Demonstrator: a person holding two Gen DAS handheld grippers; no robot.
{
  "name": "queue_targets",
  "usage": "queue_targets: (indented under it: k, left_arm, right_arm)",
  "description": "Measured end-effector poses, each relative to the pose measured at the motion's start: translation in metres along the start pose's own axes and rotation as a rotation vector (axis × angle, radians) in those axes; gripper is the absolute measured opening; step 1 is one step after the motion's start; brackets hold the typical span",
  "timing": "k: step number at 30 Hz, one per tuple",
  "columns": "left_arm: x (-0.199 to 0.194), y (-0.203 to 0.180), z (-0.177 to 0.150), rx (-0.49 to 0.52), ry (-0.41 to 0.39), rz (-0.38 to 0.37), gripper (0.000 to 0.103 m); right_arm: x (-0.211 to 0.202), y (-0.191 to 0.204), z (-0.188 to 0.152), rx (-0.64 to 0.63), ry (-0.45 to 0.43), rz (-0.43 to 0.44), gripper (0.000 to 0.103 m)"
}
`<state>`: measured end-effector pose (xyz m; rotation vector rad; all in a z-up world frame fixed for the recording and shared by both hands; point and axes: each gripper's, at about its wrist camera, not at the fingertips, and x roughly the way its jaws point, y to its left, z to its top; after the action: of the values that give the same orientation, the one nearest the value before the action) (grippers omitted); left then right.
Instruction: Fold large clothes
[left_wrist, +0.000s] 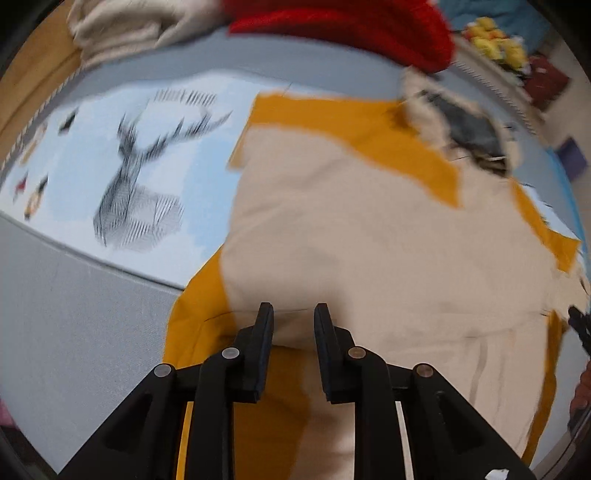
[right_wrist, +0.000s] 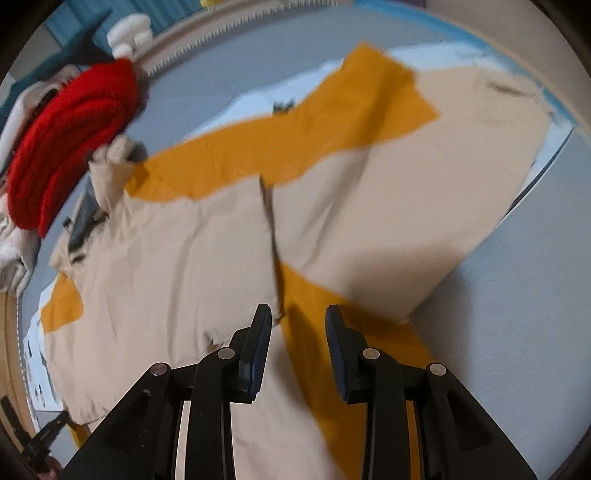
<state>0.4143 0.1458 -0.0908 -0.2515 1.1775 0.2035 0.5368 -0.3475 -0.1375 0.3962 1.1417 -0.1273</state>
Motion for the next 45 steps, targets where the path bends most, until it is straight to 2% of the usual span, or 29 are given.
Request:
queue_targets:
  k: [3,6,13,16,18,21,24,25,29,35,38,40,45]
  left_arm:
    - [-0.026,-0.02,-0.003,0.071,-0.082,-0.028,0.02]
    - [-0.031,-0.05,-0.005,0.136,-0.126,-0.055,0.02]
    - [-0.036,-0.079,-0.017,0.214,-0.14,-0.131,0.02]
    - [-0.033,-0.084,-0.015,0.214,-0.134,-0.143,0.02]
    - [-0.031,-0.084,-0.01,0.206,-0.135,-0.152,0.02]
    - [-0.029,-0.081,-0.002,0.17,-0.144,-0.154,0.02]
    - [-0.028,-0.078,0.001,0.13,-0.139,-0.171,0.02]
    - [-0.028,-0.078,0.001,0.127,-0.139,-0.175,0.02]
    - [-0.028,-0.082,-0.002,0.156,-0.145,-0.166,0.02]
    - [-0.023,-0.084,-0.002,0.155,-0.154,-0.15,0.02]
    - [-0.018,-0.087,-0.003,0.169,-0.151,-0.143,0.02]
    - [-0.014,-0.089,-0.004,0.175,-0.147,-0.136,0.02]
    - [-0.007,-0.091,-0.004,0.192,-0.14,-0.124,0.02]
  right_arm:
    - [-0.027,-0.013,0.007,-0.016,-0.085,0.001,0.032]
    - [-0.049,-0.033,0.016,-0.003,-0.153,0.007,0.032]
    - [-0.074,-0.091,0.039,0.062,-0.201,0.003,0.032]
    - [-0.086,-0.125,0.05,0.117,-0.216,0.005,0.032]
    - [-0.1,-0.147,0.057,0.156,-0.246,-0.02,0.032]
    - [-0.125,-0.176,0.067,0.217,-0.298,-0.007,0.032]
    - [-0.139,-0.201,0.081,0.255,-0.344,0.002,0.02]
    - [-0.139,-0.208,0.086,0.255,-0.345,0.001,0.02]
    - [-0.124,-0.237,0.103,0.23,-0.341,-0.036,0.021]
    - [-0.067,-0.284,0.119,0.233,-0.236,-0.038,0.022]
    - [-0.038,-0.306,0.126,0.27,-0.191,-0.015,0.022]
    - [-0.025,-0.319,0.13,0.312,-0.2,-0.009,0.023]
    - [0.009,-0.349,0.138,0.429,-0.2,0.019,0.036]
